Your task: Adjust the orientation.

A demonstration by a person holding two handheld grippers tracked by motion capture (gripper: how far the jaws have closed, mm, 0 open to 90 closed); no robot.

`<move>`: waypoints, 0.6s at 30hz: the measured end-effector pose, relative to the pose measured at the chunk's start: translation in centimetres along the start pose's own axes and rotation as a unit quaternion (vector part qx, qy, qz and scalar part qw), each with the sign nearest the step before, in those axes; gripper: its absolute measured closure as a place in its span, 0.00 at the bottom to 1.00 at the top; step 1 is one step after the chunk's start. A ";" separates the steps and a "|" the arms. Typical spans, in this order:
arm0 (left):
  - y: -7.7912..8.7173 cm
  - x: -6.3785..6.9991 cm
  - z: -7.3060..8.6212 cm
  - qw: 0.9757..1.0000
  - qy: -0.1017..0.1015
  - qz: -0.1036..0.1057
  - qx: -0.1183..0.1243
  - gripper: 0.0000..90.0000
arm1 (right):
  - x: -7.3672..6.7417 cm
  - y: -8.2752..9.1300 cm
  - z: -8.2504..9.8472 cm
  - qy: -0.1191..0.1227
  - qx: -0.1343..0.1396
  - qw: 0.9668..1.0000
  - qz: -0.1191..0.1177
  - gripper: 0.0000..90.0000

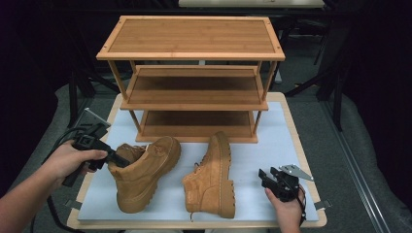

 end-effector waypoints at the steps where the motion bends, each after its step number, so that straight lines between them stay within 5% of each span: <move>1: 0.2 0.1 -0.1 1.000 0.001 0.004 0.005 0.88 | 0.0 0.0 0.0 0.000 0.000 1.000 0.001 0.54; 7: 2.0 1.1 -0.5 0.999 0.016 0.033 0.026 0.87 | 0.1 0.1 0.0 -0.002 0.002 1.000 0.003 0.54; 9: 3.1 1.7 -0.5 0.997 0.023 0.065 0.042 0.87 | 0.1 0.1 -0.1 -0.005 0.007 1.000 0.001 0.54; 13: 4.4 2.5 -0.4 0.993 0.028 0.095 0.061 0.87 | 0.1 0.1 -0.1 -0.005 0.004 1.000 0.001 0.54; 18: 5.3 3.3 -0.3 0.991 0.022 0.112 0.065 0.87 | 0.1 0.1 -0.2 -0.005 0.010 1.000 0.001 0.54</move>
Point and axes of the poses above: each handheld gripper's, and its own axes: y roughly backward along the jaws, z roughly out of its underside, x roughly to its right, the point moved 6 cm from there along -y, roughly forward along the jaws, and after that the axes turned 8 degrees about x, right-handed, at the moved point
